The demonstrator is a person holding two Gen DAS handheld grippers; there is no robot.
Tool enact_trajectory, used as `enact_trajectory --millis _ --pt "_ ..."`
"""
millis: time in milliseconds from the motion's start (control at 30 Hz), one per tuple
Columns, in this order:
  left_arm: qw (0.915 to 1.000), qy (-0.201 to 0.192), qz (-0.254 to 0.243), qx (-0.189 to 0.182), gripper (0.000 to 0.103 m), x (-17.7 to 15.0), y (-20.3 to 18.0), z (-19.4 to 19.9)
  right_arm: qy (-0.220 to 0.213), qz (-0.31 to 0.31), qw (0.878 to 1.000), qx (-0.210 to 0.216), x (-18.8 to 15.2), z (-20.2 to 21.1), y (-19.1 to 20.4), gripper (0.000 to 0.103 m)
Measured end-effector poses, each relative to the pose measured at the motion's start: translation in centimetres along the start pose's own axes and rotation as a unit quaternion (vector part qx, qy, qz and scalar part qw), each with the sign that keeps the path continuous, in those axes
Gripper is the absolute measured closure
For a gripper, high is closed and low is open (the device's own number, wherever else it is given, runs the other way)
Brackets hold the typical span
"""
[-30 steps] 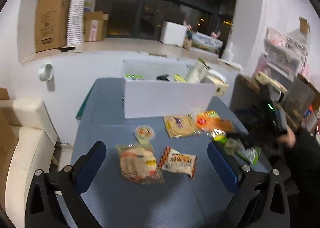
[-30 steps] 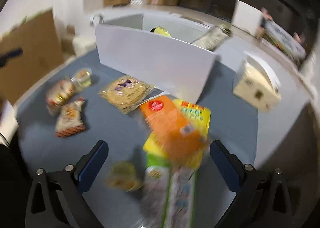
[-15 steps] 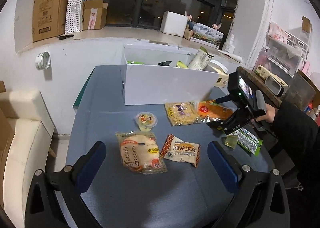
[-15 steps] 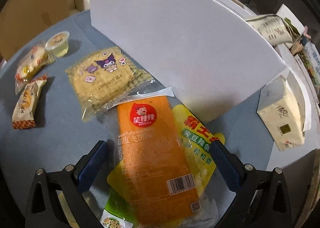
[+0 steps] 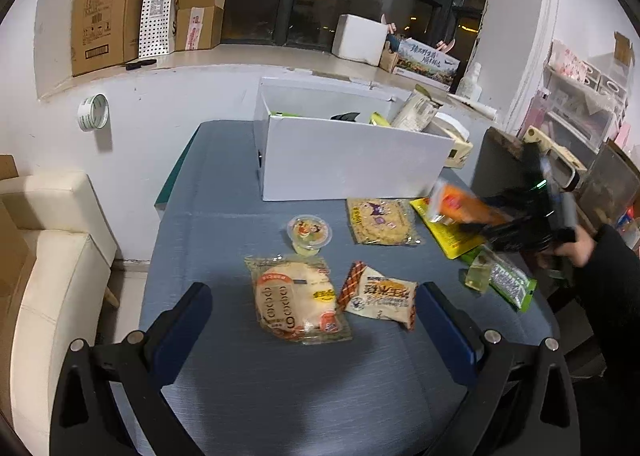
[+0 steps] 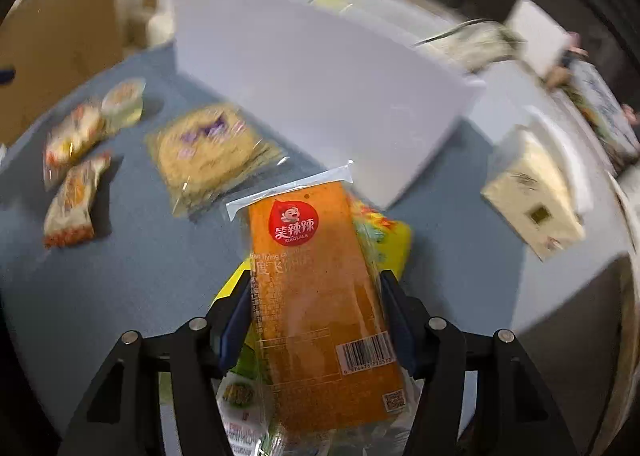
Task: Organize snacks
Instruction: 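Grasp the orange spicy strip pack with the right tool while the left tool grasps a round bread bag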
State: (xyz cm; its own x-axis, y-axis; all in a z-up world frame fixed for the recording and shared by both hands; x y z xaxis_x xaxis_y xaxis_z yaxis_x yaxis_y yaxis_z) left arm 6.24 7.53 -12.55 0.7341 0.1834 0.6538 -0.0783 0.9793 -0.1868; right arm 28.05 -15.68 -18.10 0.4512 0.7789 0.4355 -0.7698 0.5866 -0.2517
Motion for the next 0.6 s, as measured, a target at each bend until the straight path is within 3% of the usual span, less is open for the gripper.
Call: enact_trajectory --millis 100,233,367,600 --pt "0.9995 0.029 -0.002 0.014 0.0 0.2 0.1 -1.6 -0.041 -0.084 0.996 -0.012 -0.7 3.0 -1.6 0.038" --pt "0.9951 0.085 0.007 0.049 0.0 0.6 0.4 -5.3 -0.109 -0.182 0.977 0.008 -2.1 8.3 -2.2 0.038" --pt "0.9904 0.129 0.026 0.043 0.0 0.8 0.8 -8.7 -0.147 -0.227 0.962 0.025 -3.7 11.9 -0.1 0.038" --pt "0.9835 0.161 0.015 0.082 0.0 0.9 -0.2 -12.8 -0.174 -0.262 0.947 0.061 -4.9 13.9 2.2 0.038"
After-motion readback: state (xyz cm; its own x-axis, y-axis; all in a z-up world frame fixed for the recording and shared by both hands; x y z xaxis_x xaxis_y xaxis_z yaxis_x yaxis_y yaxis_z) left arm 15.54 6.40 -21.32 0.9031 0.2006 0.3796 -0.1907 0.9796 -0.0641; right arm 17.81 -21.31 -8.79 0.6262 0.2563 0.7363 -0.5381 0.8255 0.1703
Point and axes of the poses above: each gripper's, at about its wrist camera, not at the fingertips, and z roughly against the way its jaws point, y to its left, x to its top, the point moved 2 cm from there along -z, roughly the way its jaws point, and after that the axes turned 5 degrees about y, right-handed, at the moved point
